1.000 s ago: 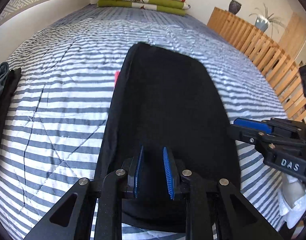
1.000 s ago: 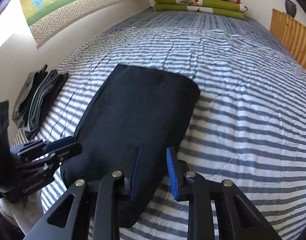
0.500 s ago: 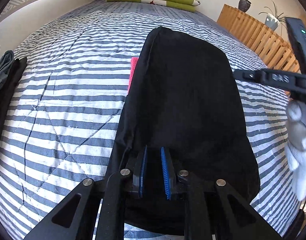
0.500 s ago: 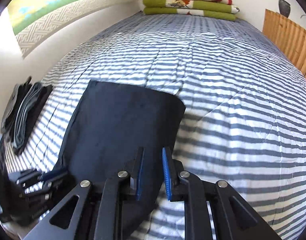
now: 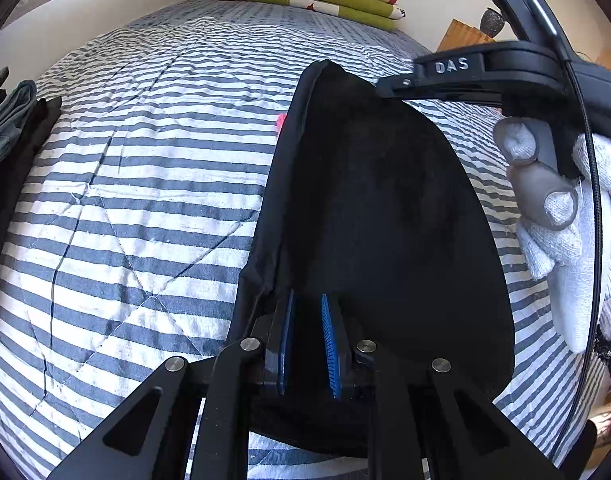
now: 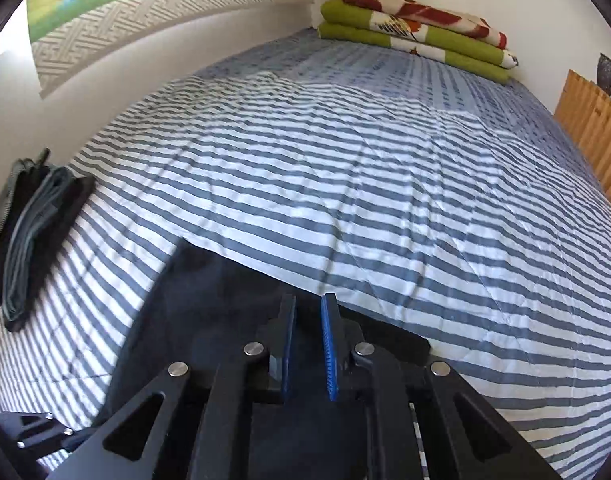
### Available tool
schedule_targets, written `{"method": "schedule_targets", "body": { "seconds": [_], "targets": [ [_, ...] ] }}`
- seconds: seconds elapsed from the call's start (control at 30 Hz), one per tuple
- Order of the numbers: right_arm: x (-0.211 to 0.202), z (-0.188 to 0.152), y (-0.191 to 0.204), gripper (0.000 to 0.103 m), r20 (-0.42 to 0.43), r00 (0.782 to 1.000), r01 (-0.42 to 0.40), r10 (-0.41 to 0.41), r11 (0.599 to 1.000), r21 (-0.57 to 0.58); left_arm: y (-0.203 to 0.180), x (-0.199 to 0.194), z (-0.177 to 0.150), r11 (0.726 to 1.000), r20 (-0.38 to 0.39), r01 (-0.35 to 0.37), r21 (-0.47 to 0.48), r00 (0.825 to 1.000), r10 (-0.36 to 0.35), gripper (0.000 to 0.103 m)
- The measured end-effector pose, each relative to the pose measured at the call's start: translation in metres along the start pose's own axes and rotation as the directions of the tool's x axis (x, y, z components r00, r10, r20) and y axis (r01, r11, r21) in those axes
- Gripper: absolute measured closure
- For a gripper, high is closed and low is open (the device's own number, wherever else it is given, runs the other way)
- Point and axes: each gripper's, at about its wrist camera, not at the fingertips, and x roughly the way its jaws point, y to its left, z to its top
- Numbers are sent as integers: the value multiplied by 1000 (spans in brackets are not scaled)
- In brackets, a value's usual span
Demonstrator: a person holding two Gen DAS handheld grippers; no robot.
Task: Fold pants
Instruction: 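Fold the black pants over with the left tool while the right tool grips the other end, then lay the folded pants flat and open the right tool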
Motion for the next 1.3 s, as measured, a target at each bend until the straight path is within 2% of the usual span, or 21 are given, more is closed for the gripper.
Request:
{"method": "schedule_targets", "body": {
  "seconds": [0.07,0.17,0.23,0.33,0.4,0.5,0.6,0.7,0.87,0.93,1.03,1.07,1.13,1.2,1.3],
  "targets": [
    [13,10,24,90,-24,999,-45,44,998,-45,2,0,1,1000,-3,2,1,1000,-2,87],
    [50,14,52,90,-95,994,-64,55,993,-96,3,-1,-1,1000,2,-15,9,1000,15,87],
    [76,16,56,90,-134,990,-62,51,995,-76,9,-3,0,1000,3,-20,1,1000,20,87],
    [86,20,56,90,-126,991,-53,46,997,-56,16,-3,2,999,-16,12,-31,1000,-12,87],
    [75,22,50,90,-138,987,-83,80,996,-16,15,-3,3,1000,-22,7,-28,1000,-7,87],
    [30,8,32,90,-114,984,-133,139,989,62,10,-5,2,1000,-24,-21,-10,1000,21,87],
    [-18,-31,22,90,-110,985,-129,137,989,71,5,-5,0,999,-21,-44,-4,999,44,87],
    [-47,-76,15,90,-138,984,-104,115,991,81,1,-5,1,998,-20,-66,5,998,66,87],
    [-48,-132,14,90,-207,973,-80,100,991,104,-5,-2,3,996,-16,-83,20,996,83,87],
    [-46,-140,18,90,-195,978,-60,77,994,89,-3,1,5,996,-15,-86,25,996,87,87],
    [-31,-146,18,90,-213,974,-60,80,993,97,-2,4,6,996,-15,-84,27,996,84,87],
    [-32,-147,22,91,-188,981,-43,53,997,59,-1,4,6,996,-17,-81,25,997,81,87],
    [-35,-145,32,91,-199,980,-8,5,1000,-14,0,4,5,997,-18,-75,22,997,75,87],
    [-47,-142,27,91,-189,980,-58,61,998,20,1,2,3,997,-18,-70,21,997,70,86],
    [-66,-146,18,91,-158,983,-85,97,993,80,2,0,0,997,-14,-72,25,997,72,86]
  ]
}}
